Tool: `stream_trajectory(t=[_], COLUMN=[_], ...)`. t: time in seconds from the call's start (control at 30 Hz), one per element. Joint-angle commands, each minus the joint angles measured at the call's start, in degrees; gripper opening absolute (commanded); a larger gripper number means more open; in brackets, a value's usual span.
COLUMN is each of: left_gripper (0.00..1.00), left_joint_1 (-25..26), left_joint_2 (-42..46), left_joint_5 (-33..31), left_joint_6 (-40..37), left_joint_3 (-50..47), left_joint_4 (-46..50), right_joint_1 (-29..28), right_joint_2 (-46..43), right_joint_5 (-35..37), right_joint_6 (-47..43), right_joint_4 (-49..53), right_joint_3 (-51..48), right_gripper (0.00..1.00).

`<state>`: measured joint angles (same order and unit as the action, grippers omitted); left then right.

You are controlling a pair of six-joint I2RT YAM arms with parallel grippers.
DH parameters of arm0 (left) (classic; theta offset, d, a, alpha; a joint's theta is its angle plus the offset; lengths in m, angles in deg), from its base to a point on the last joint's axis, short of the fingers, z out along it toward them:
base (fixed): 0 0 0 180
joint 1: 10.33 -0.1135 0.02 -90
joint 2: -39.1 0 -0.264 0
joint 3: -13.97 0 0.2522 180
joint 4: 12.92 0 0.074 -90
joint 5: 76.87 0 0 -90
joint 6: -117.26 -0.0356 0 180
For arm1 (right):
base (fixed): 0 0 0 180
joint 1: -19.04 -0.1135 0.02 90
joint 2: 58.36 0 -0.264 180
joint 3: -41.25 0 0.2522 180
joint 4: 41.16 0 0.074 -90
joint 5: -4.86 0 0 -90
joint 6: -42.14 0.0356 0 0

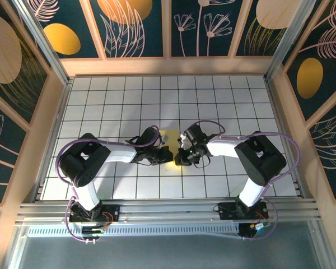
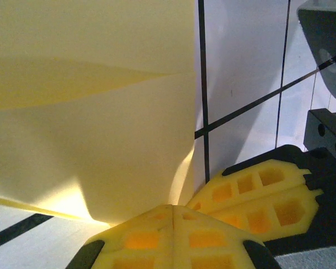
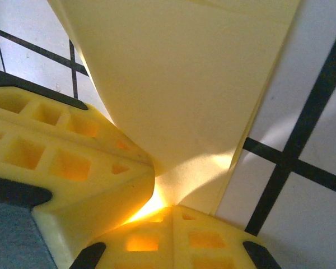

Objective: Fold a paper plane with a square sheet of paper (fold left side to right side)
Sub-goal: Third fold the triangle at the center of the table.

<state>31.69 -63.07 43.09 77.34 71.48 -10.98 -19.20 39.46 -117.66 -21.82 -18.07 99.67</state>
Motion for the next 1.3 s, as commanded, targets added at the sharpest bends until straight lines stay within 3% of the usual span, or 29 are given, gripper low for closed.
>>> stream_trajectory(t=[0.0, 0.73, 1.27], left_gripper=[0.02, 0.00, 0.00], left_joint_1=[0.1, -0.8, -9.3], left_joint_2=[-1.0, -3.8, -1.0], left_joint_5=[-0.9, -6.1, -8.4], left_joint_6=[1.3, 2.1, -2.2], left_joint_3=[1.5, 2.5, -1.0], left_joint_4=[-0.8, 5.1, 4.7], right_joint_1=[0.6, -0.2, -0.5], right_joint_2=[3.4, 5.1, 5.9], right_joint_5=[7.8, 9.0, 9.0], right_joint_6=[0.0, -1.2, -1.9], right_joint_4=[7.2, 10.4, 11.3], right_joint_3=[-1.3, -0.2, 0.5], right_gripper=[0.00, 0.00, 0.00])
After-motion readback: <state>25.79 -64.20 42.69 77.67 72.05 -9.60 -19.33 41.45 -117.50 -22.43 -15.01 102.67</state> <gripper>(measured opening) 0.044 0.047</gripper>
